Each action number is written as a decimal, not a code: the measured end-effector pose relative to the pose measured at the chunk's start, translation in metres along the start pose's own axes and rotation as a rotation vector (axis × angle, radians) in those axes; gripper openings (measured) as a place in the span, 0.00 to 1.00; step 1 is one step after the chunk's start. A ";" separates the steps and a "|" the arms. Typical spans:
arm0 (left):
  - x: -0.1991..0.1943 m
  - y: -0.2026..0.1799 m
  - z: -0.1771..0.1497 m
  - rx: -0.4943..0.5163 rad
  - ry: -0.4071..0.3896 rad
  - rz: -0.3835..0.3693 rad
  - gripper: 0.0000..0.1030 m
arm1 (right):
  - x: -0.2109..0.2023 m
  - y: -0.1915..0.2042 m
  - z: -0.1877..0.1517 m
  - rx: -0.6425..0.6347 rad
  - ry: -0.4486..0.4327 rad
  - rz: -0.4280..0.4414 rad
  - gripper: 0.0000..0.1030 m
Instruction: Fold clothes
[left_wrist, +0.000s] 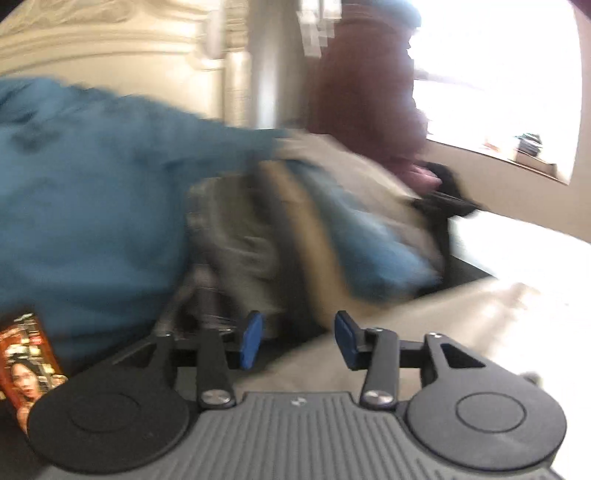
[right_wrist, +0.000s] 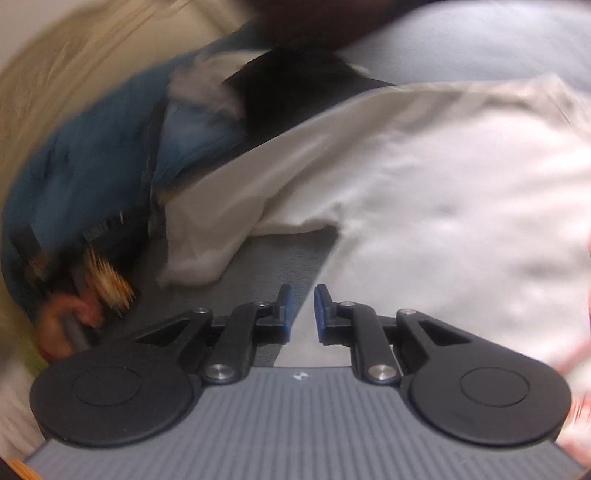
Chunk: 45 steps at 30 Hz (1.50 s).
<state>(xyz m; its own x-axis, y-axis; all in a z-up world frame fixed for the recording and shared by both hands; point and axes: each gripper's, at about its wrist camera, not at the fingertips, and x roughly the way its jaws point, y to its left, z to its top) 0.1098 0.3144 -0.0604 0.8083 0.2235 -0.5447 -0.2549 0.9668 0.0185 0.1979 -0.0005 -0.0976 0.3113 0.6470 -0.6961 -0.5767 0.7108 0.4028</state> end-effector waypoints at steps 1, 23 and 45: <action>-0.001 -0.011 -0.005 0.040 0.018 -0.035 0.47 | 0.010 0.019 0.001 -0.150 -0.002 -0.038 0.19; 0.057 -0.070 -0.064 0.333 0.109 -0.018 0.06 | 0.159 0.107 -0.004 -1.122 -0.021 -0.305 0.02; 0.031 -0.009 -0.036 0.120 0.134 -0.074 0.56 | 0.042 0.032 0.026 -0.449 -0.047 0.048 0.18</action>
<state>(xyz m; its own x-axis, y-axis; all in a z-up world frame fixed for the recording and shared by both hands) 0.1183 0.3085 -0.1079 0.7425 0.1405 -0.6550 -0.1258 0.9896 0.0697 0.2124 0.0566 -0.0982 0.3043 0.6950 -0.6514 -0.8586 0.4963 0.1284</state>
